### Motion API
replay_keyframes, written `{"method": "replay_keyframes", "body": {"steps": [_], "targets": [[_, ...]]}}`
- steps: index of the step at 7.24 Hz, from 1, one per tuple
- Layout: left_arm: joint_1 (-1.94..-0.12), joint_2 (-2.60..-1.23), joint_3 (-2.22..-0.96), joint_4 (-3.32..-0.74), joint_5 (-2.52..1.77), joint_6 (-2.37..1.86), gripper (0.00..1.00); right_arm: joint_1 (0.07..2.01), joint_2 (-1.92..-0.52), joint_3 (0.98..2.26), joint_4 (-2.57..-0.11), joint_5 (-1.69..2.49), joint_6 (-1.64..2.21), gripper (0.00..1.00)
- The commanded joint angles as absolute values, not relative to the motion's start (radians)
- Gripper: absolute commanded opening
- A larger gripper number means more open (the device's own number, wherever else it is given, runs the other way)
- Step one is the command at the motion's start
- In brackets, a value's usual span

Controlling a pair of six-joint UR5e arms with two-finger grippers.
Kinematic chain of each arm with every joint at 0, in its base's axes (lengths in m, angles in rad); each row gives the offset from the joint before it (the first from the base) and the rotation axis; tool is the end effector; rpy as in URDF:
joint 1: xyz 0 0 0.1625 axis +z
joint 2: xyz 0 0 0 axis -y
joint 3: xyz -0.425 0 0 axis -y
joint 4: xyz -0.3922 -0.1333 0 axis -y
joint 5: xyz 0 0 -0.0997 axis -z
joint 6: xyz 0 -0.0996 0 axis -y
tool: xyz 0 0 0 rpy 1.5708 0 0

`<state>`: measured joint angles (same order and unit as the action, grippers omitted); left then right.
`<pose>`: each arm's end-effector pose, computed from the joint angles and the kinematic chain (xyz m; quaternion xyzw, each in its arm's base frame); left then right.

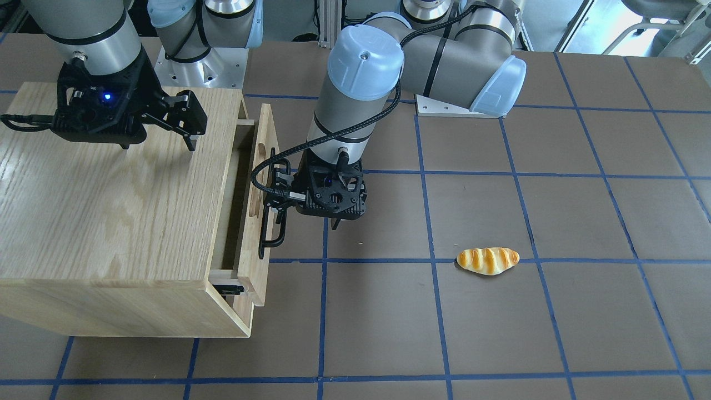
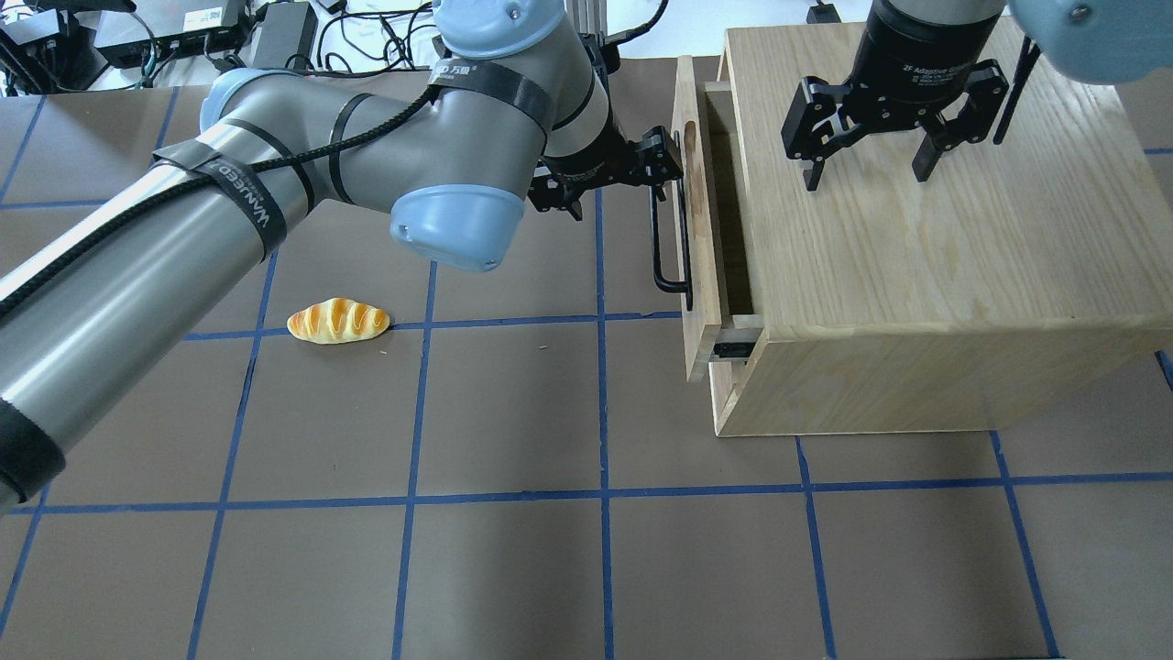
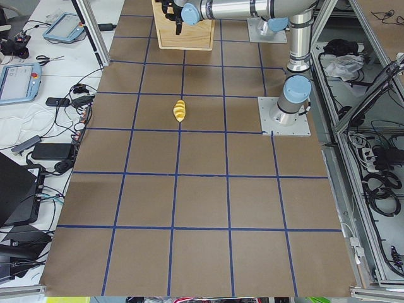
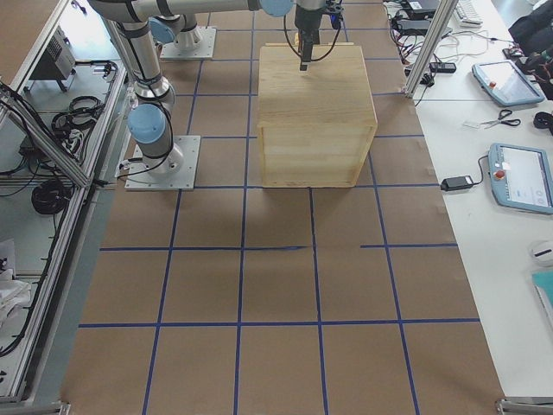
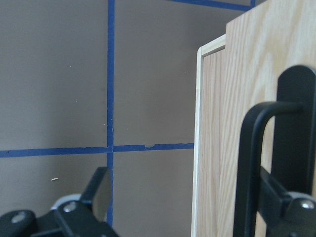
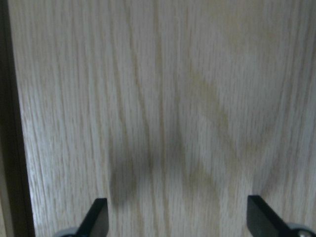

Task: Open upper drawer
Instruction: 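Pull the handle with the left gripper away from the cabinet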

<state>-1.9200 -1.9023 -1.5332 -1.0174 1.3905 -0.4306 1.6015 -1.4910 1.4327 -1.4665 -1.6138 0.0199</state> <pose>-0.3594 -0.5452 0.3816 0.0285 -0.9872 0.0853 0.1315 0.1449 -0.5162 0.5050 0.0059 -0.9995 -0.0224 0.0221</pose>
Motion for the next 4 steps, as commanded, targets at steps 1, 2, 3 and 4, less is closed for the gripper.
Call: {"method": "replay_keyframes", "body": {"steps": [1, 2, 3, 4], "targets": [[-1.904, -1.896, -1.534, -1.04, 1.391, -0.413, 1.0, 1.601, -1.491, 1.433, -1.466, -1.614, 0.02, 1.0], [-1.902, -1.896, -1.534, -1.04, 1.391, -0.393, 1.0, 1.601, -1.491, 1.434, -1.466, -1.614, 0.018, 1.0], [-1.901, -1.894, -1.534, -1.043, 1.393, -0.393, 1.0, 1.601, -1.491, 1.433, -1.466, -1.614, 0.02, 1.0], [-1.901, -1.894, -1.534, -1.051, 1.394, -0.393, 1.0, 1.601, -1.491, 1.433, -1.466, -1.614, 0.02, 1.0]]}}
